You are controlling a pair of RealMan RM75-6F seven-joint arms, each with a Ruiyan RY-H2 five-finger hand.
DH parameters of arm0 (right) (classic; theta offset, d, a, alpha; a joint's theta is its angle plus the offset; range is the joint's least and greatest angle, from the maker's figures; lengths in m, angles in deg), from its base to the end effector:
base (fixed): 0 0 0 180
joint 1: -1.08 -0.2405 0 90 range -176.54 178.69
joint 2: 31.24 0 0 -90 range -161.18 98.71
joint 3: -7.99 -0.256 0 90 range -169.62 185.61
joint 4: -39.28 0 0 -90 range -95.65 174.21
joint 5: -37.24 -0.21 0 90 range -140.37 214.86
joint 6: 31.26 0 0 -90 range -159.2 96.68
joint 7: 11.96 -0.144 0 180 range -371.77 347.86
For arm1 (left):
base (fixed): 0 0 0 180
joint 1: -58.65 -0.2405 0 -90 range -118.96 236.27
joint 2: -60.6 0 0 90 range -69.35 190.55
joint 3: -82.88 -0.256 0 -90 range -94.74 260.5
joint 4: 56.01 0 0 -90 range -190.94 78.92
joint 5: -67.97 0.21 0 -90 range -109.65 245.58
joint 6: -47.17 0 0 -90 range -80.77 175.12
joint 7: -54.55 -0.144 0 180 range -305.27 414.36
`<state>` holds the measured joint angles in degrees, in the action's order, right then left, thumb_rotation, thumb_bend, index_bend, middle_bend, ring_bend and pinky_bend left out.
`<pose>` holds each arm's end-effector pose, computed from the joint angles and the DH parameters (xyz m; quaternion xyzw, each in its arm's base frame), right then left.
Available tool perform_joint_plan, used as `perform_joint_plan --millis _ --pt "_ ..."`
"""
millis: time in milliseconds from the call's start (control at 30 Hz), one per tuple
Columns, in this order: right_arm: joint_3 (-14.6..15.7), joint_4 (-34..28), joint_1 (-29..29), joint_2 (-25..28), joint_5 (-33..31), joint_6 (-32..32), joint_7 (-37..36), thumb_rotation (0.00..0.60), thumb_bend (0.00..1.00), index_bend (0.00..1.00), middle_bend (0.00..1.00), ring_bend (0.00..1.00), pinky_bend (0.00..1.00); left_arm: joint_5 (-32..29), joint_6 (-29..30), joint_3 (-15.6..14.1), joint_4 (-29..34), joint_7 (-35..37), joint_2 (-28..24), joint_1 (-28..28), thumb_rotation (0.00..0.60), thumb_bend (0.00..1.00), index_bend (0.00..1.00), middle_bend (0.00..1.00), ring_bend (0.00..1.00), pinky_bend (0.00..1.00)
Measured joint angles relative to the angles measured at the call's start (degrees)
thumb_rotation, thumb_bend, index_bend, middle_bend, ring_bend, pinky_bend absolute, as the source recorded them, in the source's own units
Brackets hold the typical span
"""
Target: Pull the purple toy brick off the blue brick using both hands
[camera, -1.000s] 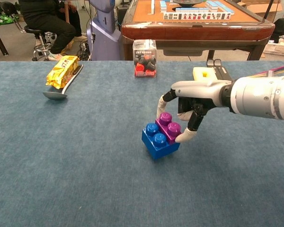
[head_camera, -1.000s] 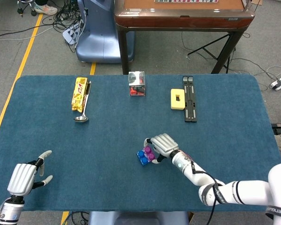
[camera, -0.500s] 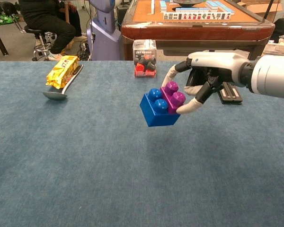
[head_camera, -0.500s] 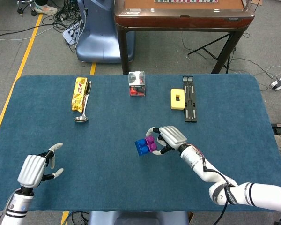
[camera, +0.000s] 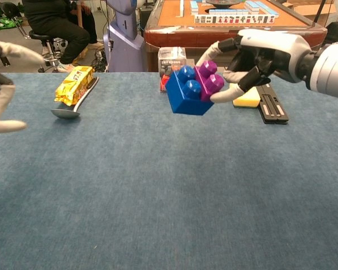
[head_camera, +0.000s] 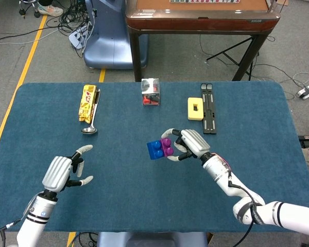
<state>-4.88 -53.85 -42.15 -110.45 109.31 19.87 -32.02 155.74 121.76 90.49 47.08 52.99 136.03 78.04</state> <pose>-0.1158 -0.3438 0.0261 0.6371 -0.5479 0.4935 0.2245 -0.1837 0.2445 0.0767 -0.6241 -0.4242 -0.5235 0.3956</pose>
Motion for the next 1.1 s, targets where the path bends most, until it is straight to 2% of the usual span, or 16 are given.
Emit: perform_joint_plan --millis 300,600,867,1100 --pt "-2.9 -1.81 -1.6 0.95 -1.79 -2.09 -0.78 0.6 0.46 0.62 1.0 1.0 1.0 -6.74 -4.03 3.32 5.11 -3.38 1.91 4.03 0.6 0.0 0.15 0.87 0.81 1.0" --pt "-4.69 -4.42 -4.13 1.91 -7.26 -4.54 4.15 0.6 0.46 0.62 1.0 1.0 1.0 -12.0 -4.83 5.21 7.07 -6.34 5.75 6.51 0.6 0.0 0.14 0.91 0.84 1.0" --pt "-6.07 -5.14 -6.51 -0.01 -12.53 -4.52 8.56 0.6 0.48 0.62 1.0 1.0 1.0 -16.5 -5.12 6.4 8.29 -9.73 7.79 8.3 0.6 0.0 0.14 0.93 0.85 1.0" --pt "-6.66 -4.59 -7.97 -2.78 -15.3 -3.91 10.57 0.6 0.48 0.62 1.0 1.0 1.0 -20.67 -3.11 7.68 8.56 -12.79 11.14 9.38 0.6 0.0 0.14 0.94 0.87 1.0"
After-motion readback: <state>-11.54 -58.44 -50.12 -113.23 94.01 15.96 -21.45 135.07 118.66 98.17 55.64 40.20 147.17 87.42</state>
